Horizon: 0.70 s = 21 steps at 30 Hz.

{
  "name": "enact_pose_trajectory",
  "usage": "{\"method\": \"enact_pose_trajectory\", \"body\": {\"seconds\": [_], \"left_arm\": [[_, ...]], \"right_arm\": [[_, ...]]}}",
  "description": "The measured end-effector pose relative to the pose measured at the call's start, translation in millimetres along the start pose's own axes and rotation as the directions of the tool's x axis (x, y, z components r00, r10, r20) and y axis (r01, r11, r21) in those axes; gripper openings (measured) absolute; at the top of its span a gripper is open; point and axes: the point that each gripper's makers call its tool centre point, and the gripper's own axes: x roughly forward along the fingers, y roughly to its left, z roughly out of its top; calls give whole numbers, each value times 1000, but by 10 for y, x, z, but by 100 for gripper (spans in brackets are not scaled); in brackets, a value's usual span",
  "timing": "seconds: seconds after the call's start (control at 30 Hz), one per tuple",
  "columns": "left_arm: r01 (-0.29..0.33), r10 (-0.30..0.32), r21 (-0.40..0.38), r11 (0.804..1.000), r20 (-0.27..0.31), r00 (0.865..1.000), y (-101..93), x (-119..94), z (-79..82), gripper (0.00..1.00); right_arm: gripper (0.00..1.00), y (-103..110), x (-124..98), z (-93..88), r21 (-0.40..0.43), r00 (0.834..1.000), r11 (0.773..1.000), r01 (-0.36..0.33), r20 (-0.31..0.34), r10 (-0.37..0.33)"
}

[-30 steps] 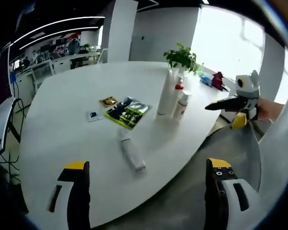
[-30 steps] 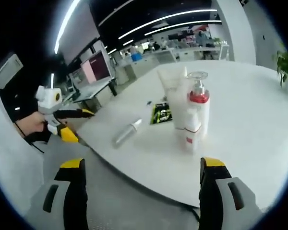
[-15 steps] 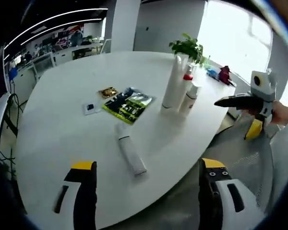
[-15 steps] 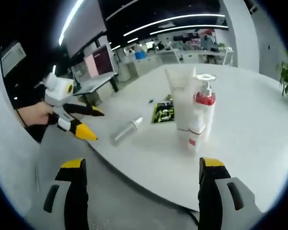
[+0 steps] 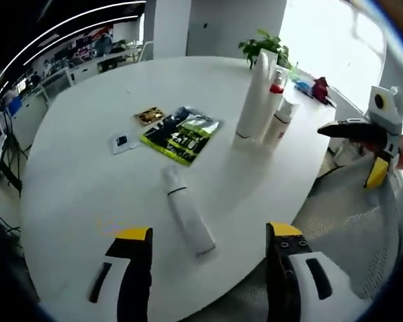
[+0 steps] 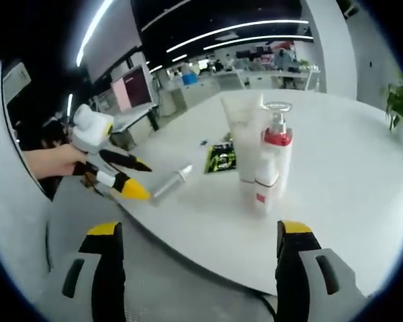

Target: Arrange the skincare products in the storage area until every visible bottle or jar stands upright without overlapping.

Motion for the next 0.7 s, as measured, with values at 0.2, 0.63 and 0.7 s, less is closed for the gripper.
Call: {"method": "enact_pose_trajectory", "body": {"seconds": [0.2,0.63,0.7], "left_arm": [[-20,21,25,999,-66,998,47,150,-20,59],[-54,72,122,991,-149,986,178,321,-6,44],[-52,72,128,990,-157,985,188,364,-5,42]], "right_arm": [[94,-58,13,-18,8,1000,1000,16,-4,-16],[92,-59,17,-46,2,999,999,35,-31,-35],[92,-61,21,-47,3,999,999,36,-32,-35]]}}
